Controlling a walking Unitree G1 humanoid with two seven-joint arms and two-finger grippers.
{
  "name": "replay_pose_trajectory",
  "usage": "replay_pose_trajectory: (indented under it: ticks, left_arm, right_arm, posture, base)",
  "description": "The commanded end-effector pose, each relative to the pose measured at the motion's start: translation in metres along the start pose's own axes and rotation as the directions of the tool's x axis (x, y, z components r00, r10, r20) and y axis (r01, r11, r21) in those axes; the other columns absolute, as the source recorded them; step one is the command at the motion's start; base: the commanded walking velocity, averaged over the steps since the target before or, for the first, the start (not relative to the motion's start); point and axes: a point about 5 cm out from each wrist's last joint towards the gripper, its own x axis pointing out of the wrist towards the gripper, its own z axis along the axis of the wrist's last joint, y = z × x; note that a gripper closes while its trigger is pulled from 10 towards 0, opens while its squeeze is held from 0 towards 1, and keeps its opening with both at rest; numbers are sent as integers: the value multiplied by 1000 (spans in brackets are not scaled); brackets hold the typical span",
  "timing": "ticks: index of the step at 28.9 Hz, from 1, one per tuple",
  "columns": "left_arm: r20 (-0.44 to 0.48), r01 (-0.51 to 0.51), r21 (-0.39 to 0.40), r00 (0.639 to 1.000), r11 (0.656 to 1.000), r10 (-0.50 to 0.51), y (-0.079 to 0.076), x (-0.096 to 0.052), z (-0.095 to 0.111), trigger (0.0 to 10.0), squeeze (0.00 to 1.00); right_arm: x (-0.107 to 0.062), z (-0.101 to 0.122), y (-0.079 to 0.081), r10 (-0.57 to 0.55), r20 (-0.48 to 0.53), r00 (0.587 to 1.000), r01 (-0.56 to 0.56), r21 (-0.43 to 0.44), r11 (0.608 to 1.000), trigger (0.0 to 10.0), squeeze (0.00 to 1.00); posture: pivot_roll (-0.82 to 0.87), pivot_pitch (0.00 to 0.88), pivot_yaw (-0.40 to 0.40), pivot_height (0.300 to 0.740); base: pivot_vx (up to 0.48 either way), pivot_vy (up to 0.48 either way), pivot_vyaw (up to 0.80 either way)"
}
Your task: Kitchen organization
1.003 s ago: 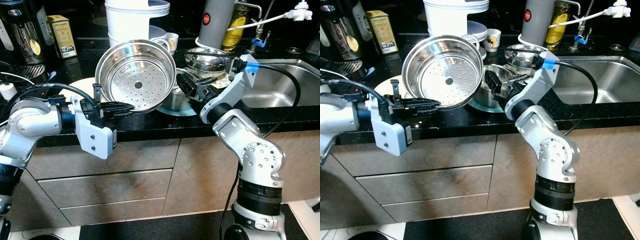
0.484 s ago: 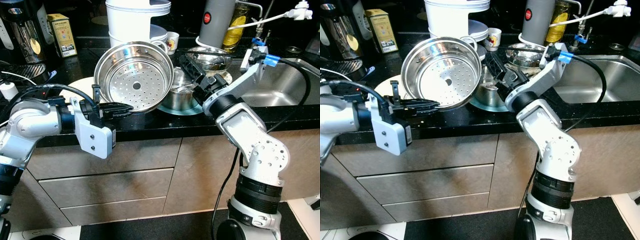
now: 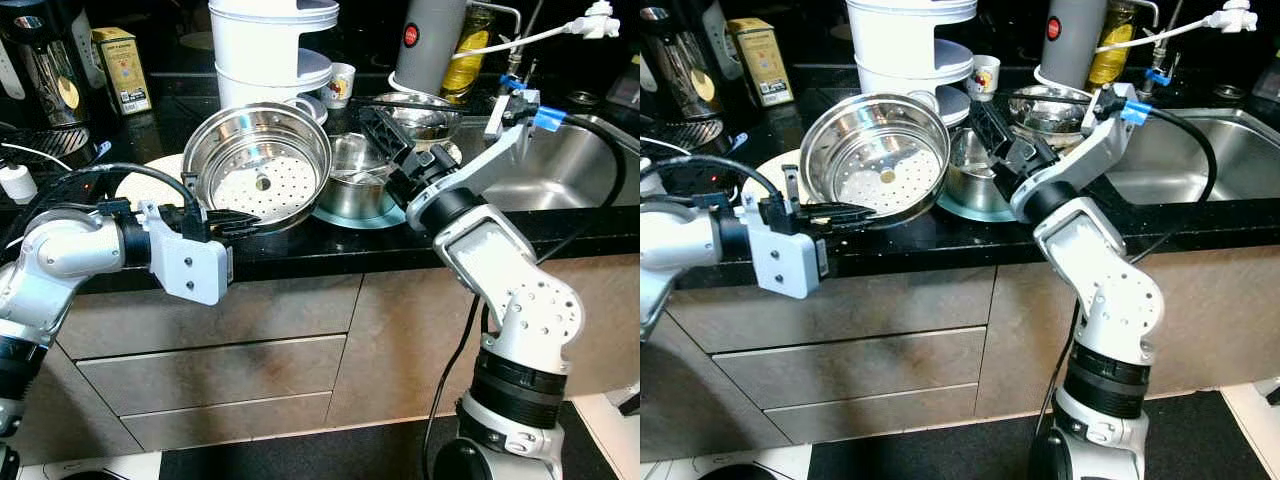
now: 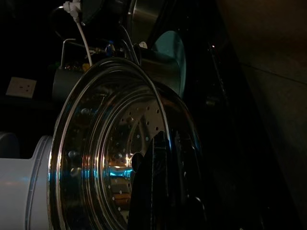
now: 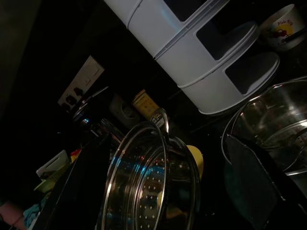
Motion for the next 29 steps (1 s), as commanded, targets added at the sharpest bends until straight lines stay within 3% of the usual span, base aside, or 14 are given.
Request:
replay_pose_trajectory:
  ticks: [1,7,29]
  left_arm:
    - [16,13,28,1000,1000,-13,1,1,4,10000,0]
    - [18,-6,76,1000,997,5,6,3,7,10000,0]
    - [14,0,20,1000,1000,-1,7,6,10,10000,0]
  right_arm:
    - [-3,3,2,10,8,1000,-10,-2,1000,10000,0]
    - [-4,2,2,15,-5,1000,-15,-9,1000,10000,0]
    - [-6,-1,3,16,-19,1000,-16,-14,1000,10000,0]
  posture:
    - [-7,139,-30,740]
    - [-6,141,-32,740]
    - [-7,140,-29,740]
  base:
    - [0,0,0]
    - [0,0,0]
    - [0,0,0]
